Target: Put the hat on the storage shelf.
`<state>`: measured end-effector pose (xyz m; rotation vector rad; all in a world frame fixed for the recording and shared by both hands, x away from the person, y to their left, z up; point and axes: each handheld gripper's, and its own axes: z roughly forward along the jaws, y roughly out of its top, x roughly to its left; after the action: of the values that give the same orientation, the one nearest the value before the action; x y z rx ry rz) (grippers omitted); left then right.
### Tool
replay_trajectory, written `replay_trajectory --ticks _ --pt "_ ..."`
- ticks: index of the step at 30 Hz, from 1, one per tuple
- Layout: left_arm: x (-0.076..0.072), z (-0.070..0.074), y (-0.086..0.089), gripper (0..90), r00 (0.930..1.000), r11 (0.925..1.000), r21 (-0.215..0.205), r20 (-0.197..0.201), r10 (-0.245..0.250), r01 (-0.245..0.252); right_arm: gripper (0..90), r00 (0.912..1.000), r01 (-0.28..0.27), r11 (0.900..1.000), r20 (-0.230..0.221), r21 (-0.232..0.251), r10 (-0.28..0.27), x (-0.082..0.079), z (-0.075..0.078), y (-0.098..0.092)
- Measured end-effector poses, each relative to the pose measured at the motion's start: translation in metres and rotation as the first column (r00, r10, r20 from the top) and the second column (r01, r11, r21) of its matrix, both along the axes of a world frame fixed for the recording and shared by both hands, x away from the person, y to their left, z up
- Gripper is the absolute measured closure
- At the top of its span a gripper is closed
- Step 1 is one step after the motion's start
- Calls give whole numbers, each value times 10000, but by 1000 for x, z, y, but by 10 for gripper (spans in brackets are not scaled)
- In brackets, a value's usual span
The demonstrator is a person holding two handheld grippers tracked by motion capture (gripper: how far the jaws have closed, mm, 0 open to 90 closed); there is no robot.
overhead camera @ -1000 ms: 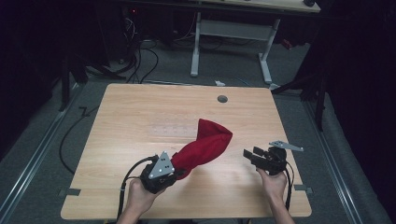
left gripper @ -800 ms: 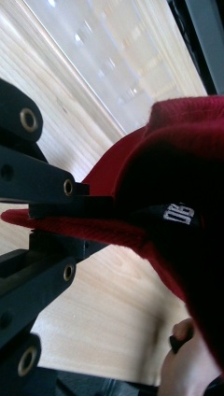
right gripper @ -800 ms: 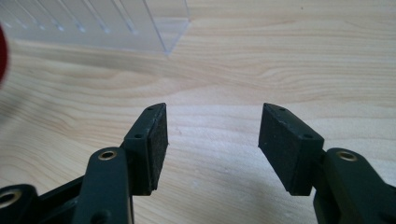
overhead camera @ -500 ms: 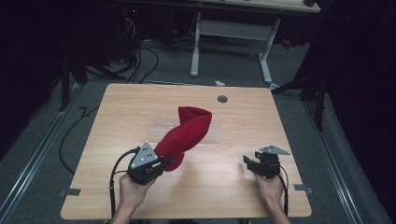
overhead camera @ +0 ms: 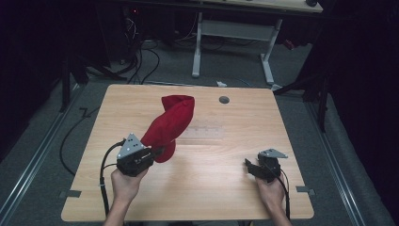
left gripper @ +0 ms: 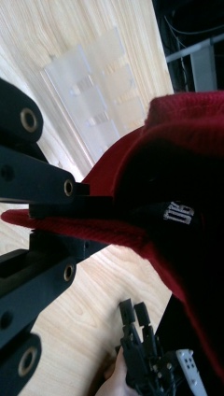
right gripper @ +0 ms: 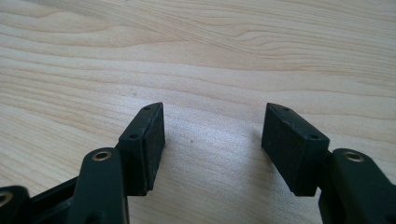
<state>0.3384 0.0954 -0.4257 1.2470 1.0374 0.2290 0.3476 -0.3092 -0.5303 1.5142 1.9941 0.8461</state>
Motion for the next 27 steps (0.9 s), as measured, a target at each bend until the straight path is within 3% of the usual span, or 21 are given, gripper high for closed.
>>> replay_trajectory --ticks 13,27 --pt "17 8 16 853 9981 9967 -540 0 614 -613 396 10000 17 10000 20 -15 -17 0 0 0" --pt "38 14 26 853 9922 9904 -607 29 1250 -1246 390 10000 -14 10000 9 -10 14 0 0 0"
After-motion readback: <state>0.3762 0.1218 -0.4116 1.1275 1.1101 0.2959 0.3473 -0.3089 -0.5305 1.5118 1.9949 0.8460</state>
